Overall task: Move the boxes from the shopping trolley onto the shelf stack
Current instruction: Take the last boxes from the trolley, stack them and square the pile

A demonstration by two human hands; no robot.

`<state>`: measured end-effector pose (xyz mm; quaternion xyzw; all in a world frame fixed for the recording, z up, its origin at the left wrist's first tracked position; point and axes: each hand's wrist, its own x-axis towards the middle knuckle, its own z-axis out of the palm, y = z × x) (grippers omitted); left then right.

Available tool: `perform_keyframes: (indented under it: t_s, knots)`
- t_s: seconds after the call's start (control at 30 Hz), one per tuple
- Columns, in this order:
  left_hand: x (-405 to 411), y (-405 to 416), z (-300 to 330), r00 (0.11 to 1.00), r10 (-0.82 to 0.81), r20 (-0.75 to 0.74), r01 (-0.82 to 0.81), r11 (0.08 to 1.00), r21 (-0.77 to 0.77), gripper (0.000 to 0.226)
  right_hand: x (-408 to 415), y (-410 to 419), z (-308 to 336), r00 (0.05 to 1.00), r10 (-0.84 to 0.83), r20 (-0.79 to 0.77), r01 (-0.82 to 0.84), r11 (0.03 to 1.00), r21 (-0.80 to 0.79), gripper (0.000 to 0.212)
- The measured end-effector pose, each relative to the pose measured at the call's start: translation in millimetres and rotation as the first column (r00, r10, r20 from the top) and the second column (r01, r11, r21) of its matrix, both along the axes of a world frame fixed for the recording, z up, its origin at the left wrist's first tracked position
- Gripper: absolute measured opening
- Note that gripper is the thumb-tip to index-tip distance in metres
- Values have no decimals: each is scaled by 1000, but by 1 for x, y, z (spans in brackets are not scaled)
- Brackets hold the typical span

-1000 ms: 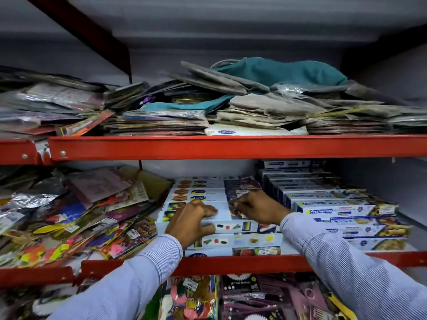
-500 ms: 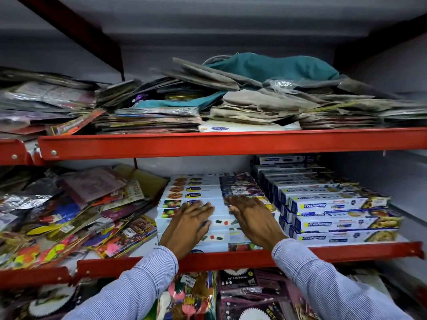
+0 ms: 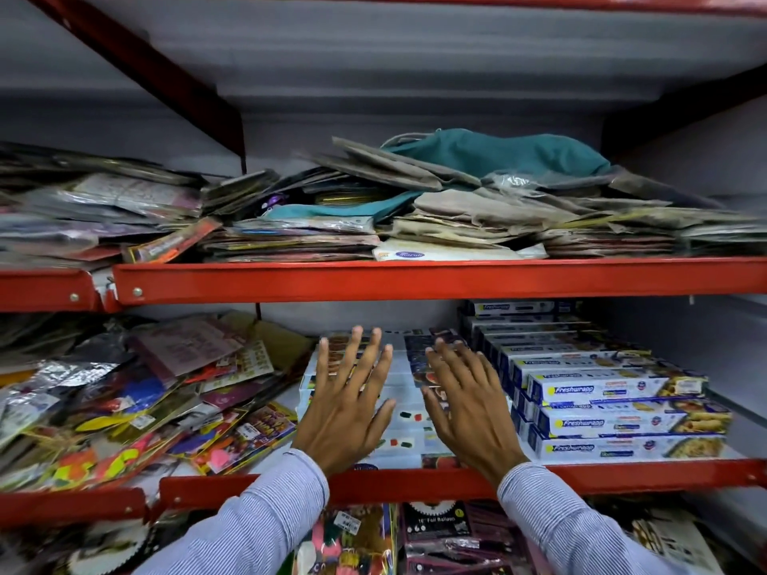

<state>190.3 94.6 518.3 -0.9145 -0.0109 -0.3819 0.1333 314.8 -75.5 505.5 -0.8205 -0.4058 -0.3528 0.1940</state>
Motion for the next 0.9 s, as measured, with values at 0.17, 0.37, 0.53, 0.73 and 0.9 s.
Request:
perform_keyframes:
  t_s: [0.17,0.37,0.53,0.73,0.9]
  knots:
    - [-12,-13,42,991,-24,130,24,1000,3,75,-20,1,36,998,19,59,-24,995,94,61]
    - [-7,-2,-9,996,-15,-83,25,992,127,71,-14,4,-9,999,-22,24,24,995,-96,64]
    - [5,26,-57,982,112,-150,-103,992,68,64,-3,4,-54,995,-102,-20,98,985,-139,64]
    - [8,40,-78,982,143,-121,-141,990,18,60,6,8,-70,987,-152,-55,144,981,-127,67]
    - [10,41,-80,980,148,-132,-149,989,9,61,9,8,-73,987,-152,-55,145,982,-120,66]
